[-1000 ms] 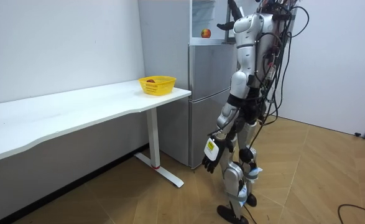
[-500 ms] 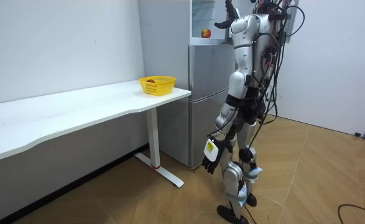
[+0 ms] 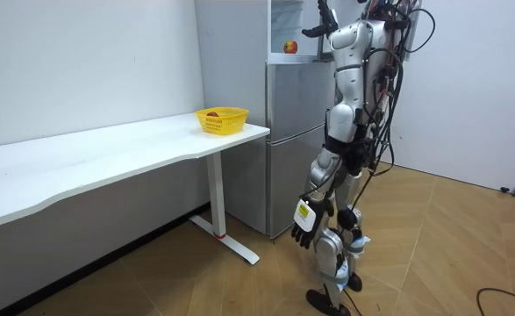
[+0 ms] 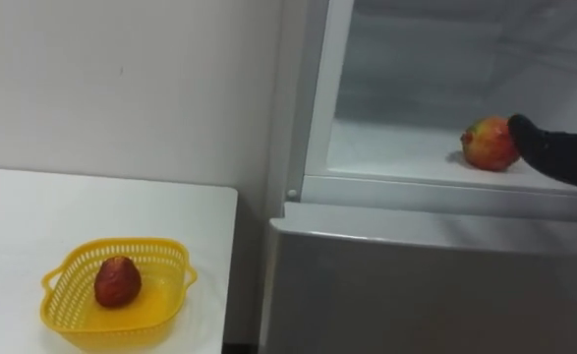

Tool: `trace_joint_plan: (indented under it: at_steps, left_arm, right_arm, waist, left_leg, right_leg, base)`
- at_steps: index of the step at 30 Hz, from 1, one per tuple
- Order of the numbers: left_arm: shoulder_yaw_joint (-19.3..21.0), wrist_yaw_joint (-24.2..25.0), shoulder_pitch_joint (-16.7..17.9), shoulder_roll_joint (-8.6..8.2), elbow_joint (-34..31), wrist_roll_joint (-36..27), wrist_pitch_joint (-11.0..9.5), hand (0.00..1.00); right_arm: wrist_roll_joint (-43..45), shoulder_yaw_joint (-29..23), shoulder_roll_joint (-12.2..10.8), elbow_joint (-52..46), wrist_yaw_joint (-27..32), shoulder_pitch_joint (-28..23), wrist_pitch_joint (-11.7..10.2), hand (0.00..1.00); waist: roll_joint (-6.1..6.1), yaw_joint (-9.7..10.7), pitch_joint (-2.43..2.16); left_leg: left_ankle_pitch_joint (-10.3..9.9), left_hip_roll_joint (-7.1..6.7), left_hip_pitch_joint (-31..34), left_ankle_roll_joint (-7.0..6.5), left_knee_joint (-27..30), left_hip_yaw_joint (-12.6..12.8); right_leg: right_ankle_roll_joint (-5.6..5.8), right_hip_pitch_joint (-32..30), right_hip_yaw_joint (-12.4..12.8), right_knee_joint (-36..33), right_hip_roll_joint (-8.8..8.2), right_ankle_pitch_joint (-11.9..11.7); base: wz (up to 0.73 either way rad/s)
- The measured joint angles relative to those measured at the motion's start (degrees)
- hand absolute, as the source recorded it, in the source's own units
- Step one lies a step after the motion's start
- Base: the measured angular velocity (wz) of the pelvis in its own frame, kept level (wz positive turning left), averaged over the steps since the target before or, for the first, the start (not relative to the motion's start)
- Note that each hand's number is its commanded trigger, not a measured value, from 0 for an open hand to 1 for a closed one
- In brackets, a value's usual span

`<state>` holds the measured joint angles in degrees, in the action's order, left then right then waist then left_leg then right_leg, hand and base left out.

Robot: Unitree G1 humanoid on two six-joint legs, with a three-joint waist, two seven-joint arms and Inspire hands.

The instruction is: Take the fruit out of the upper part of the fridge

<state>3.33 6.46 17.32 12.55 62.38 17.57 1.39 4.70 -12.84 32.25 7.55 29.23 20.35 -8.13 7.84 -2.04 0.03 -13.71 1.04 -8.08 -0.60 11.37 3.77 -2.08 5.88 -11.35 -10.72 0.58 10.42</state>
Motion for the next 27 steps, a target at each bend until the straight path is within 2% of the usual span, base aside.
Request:
trace_joint_plan:
  at_steps: [1,5,17,23,27]
  left_arm:
    - [0.0,0.0,0.0,0.06,-0.1,0.0,0.1,0.00]
    - [0.1,0.4,-0.1,0.00,-0.8,0.0,0.6,0.00]
    - [0.1,0.5,-0.8,0.20,-1.4,0.1,0.8,0.00]
    - [0.1,0.5,-0.3,0.19,-1.7,0.1,0.9,0.00]
    - [0.2,0.5,-0.3,0.20,-1.8,0.1,0.8,0.00]
  right_arm:
    - [0.0,0.0,0.0,1.2,-0.2,0.0,0.6,0.00]
    - [0.0,0.2,0.0,2.8,-2.1,0.0,1.9,0.00]
    - [-2.5,0.8,0.0,8.5,-8.8,1.5,2.9,0.00]
    - [-2.7,1.0,0.0,8.6,-10.7,2.1,3.1,0.00]
    - [-3.3,1.0,0.0,8.6,-10.7,2.3,3.1,0.00]
  waist:
    - [0.29,-0.1,-0.07]
    - [0.20,0.1,0.06]
    - [0.23,-0.1,0.13]
    - [0.24,-0.4,0.14]
    - [0.24,-1.3,0.17]
  left_leg:
    - [0.0,0.01,-0.1,0.01,0.0,-0.1]
    - [0.0,0.01,0.5,0.02,0.0,-0.7]
    - [0.0,0.00,0.6,0.02,0.0,-0.8]
    - [0.0,-0.03,0.6,0.02,0.0,-0.8]
    - [0.0,-0.08,0.5,0.02,0.1,-0.8]
  right_leg:
    - [-0.01,0.1,0.0,0.0,0.05,0.0]
    - [-0.02,-0.3,0.0,0.1,0.07,0.0]
    - [-0.03,0.0,0.0,0.0,0.04,0.0]
    - [-0.02,0.1,-0.1,0.0,-0.13,0.0]
    - [-0.02,0.1,-0.4,0.0,-0.13,0.0]
  base:
    - [0.04]
    - [0.02]
    - [0.00]
    - [0.00]
    - [0.00]
